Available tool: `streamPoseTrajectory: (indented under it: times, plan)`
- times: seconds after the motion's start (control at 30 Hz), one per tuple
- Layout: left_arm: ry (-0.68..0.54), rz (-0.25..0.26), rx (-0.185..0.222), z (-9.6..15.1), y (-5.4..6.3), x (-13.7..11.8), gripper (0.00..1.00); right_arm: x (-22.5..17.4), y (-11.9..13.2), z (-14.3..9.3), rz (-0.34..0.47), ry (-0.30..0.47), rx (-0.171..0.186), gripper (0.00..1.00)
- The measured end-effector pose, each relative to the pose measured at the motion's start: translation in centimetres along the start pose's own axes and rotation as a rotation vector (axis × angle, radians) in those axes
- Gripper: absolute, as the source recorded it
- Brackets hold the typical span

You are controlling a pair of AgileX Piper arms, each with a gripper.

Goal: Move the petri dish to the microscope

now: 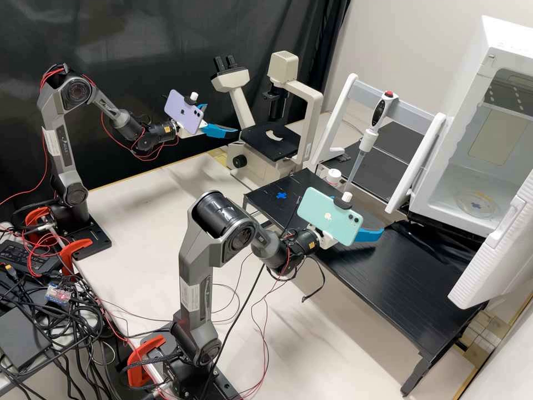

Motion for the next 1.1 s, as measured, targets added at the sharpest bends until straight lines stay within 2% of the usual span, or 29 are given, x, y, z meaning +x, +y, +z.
streamPoseTrajectory:
  times: [0.43, 0.6, 0.8, 0.93, 1.1]
  plan:
    - [0.0, 0.0, 0.0, 0.0, 0.0, 0.0, 1.0, 0.0, 0.7, 0.7, 0.022, -0.023, 0.001, 1.0]
    - [0.0, 0.0, 0.0, 0.0, 0.0, 0.0, 1.0, -0.1, 1.9, 2.0, 0.048, -0.049, 0.045, 1.0]
    - [0.0, 0.0, 0.0, 0.0, 0.0, 0.0, 1.0, 0.2, 5.3, 3.7, 0.134, -0.065, 0.115, 1.0]
    - [0.0, 0.0, 0.0, 0.0, 0.0, 0.0, 1.0, 0.7, 8.5, 4.6, 0.232, -0.064, 0.158, 1.0]
    - [0.0, 0.0, 0.0, 0.0, 0.0, 0.0, 1.0, 2.2, 11.1, 5.0, 0.295, -0.061, 0.152, 1.0]
